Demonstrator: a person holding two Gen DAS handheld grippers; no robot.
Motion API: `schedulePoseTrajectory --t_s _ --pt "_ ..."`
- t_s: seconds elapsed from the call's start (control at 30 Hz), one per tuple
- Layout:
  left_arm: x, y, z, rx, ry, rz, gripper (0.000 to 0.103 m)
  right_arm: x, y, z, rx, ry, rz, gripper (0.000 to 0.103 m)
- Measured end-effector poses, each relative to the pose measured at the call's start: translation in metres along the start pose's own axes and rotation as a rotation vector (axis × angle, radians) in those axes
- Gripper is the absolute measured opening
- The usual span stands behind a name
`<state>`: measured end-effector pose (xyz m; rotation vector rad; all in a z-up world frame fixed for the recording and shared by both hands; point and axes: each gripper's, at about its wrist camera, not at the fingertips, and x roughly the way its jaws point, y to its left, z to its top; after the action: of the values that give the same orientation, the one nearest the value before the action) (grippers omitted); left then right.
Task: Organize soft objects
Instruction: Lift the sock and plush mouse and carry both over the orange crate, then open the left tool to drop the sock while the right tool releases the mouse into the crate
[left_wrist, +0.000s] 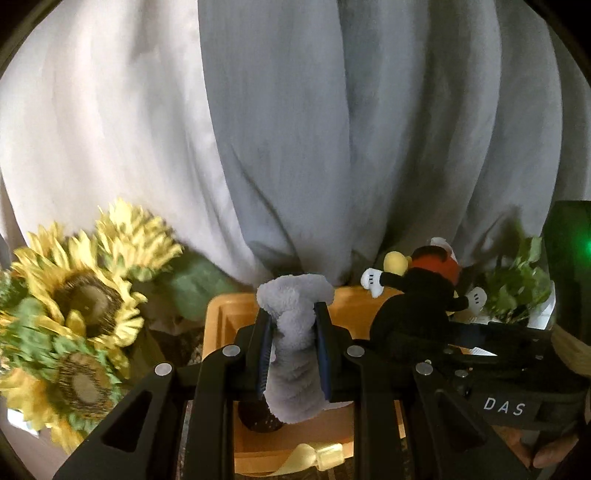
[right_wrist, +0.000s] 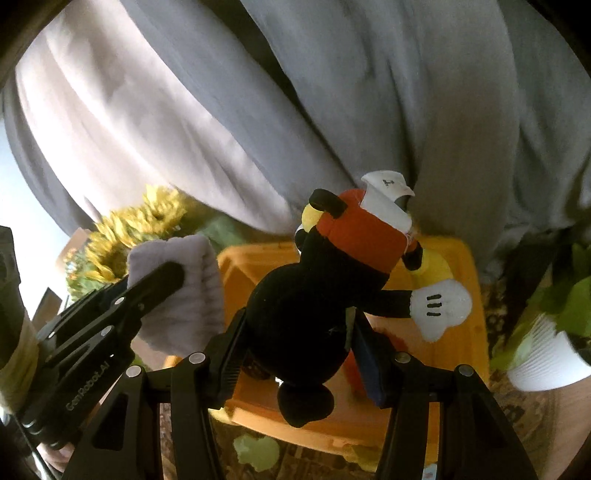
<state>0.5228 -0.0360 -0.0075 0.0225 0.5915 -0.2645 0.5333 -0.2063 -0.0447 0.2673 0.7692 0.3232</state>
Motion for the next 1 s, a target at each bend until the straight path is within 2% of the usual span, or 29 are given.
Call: schedulePoseTrajectory --t_s 0.3,0.43,0.5,0.6,0.73,0.83,1.0 --pt "0.051 0.001 -0.019 0.004 0.124 0.011 0.024 0.046 -0.023 -0.008 0.041 0.115 -0.017 0.058" --pt "0.064 0.001 -0.028 0.007 0.173 0.009 0.032 0.058 -0.03 -0.013 0.06 0.17 -0.009 0.06" --pt "0.067 0.0 -0.032 0.01 0.188 0.007 0.037 0.062 -0.032 -0.015 0.069 0.189 -0.008 0.066" --pt "0.069 -0.001 -0.035 0.018 0.205 0.01 0.051 0.058 -0.032 -0.014 0.056 0.171 -0.032 0.073" --pt "0.064 -0.001 -0.037 0.018 0.21 0.027 0.063 0.045 -0.028 -0.012 0.037 0.14 -0.063 0.074" --pt "0.056 -0.002 -0.038 0.018 0.209 0.032 0.065 0.032 -0.025 -0.012 0.03 0.105 -0.104 0.074" --pt "0.034 -0.006 -0.04 0.014 0.19 0.05 0.072 0.002 -0.021 -0.016 0.028 0.056 -0.122 0.074"
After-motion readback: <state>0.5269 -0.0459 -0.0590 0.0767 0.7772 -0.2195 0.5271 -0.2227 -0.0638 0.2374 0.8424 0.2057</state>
